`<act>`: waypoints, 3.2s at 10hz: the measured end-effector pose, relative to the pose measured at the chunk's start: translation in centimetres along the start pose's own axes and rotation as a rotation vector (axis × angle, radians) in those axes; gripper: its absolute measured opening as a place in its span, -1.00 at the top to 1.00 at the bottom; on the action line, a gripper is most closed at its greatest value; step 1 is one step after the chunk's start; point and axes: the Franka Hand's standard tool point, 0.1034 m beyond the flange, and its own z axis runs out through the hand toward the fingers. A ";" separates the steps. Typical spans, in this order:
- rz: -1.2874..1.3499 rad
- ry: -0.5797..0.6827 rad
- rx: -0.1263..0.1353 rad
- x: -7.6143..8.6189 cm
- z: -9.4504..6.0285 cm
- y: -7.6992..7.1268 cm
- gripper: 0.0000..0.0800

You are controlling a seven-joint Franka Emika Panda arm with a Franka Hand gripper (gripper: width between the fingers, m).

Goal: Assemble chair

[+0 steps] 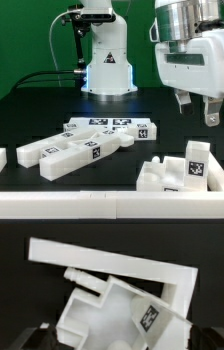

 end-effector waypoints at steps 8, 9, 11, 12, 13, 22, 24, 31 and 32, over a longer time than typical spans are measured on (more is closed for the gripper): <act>-0.857 -0.005 -0.016 -0.6 0.4 2.0 -0.62; -0.919 -0.003 -0.019 -0.5 0.4 2.1 -0.62; -1.055 0.001 -0.026 -0.4 0.4 2.1 -0.62; -1.282 0.005 -0.052 -0.6 0.5 2.5 -0.62; -1.469 -0.014 -0.069 -0.4 0.5 3.1 -0.62; -2.126 -0.023 -0.177 0.4 0.5 6.6 -0.62; -2.224 -0.055 -0.203 0.5 0.8 9.5 -0.62; -2.294 -0.126 -0.240 0.6 2.0 12.8 -0.62; -2.305 -0.176 -0.267 0.1 2.7 14.7 -0.62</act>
Offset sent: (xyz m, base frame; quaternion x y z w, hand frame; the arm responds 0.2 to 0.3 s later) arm -0.0357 0.0218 -0.0023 -0.0110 -0.0432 -0.3898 0.9198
